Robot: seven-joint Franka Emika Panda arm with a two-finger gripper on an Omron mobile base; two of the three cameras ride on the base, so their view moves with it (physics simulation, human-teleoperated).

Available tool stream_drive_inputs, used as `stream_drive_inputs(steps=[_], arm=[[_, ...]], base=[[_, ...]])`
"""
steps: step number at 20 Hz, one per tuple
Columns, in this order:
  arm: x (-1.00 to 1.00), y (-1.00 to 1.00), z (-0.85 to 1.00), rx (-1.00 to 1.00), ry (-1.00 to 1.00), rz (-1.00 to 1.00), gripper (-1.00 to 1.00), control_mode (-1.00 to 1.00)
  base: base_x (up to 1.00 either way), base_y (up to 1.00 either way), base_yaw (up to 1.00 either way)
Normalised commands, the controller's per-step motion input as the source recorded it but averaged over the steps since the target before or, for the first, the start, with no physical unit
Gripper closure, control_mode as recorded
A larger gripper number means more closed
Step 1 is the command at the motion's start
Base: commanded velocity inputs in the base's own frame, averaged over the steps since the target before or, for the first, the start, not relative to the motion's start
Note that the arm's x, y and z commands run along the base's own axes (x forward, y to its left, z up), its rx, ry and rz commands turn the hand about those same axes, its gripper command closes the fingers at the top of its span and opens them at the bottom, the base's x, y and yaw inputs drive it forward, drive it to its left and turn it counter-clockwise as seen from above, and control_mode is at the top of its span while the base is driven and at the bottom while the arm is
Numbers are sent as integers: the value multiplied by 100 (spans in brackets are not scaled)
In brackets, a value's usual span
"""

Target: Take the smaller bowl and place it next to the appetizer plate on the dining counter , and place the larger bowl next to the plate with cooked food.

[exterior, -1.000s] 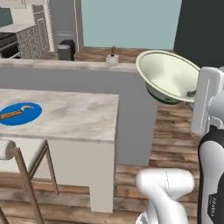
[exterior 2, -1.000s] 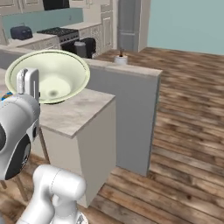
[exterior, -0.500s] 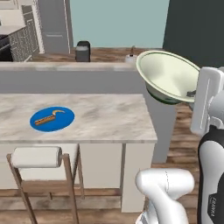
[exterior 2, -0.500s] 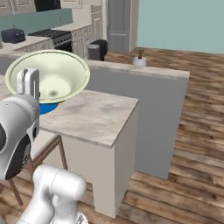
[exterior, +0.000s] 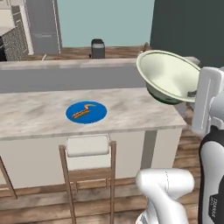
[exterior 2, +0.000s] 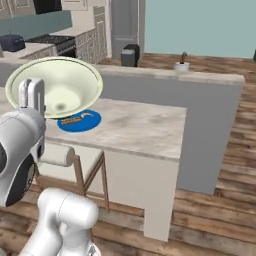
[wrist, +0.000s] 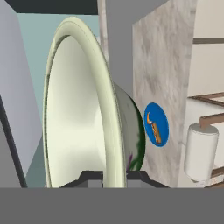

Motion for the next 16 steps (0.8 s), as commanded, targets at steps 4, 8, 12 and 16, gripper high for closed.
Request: stream_drive_inputs(steps=[4, 8, 12, 16], arm=[[0, 0, 0, 0, 0, 0, 100, 100], [0, 0, 0, 0, 0, 0, 100, 100], [0, 0, 0, 0, 0, 0, 100, 100], [0, 0, 0, 0, 0, 0, 100, 100]], base=[[92, 88, -37], [100, 33, -25], [100, 5, -7], [100, 0, 0]])
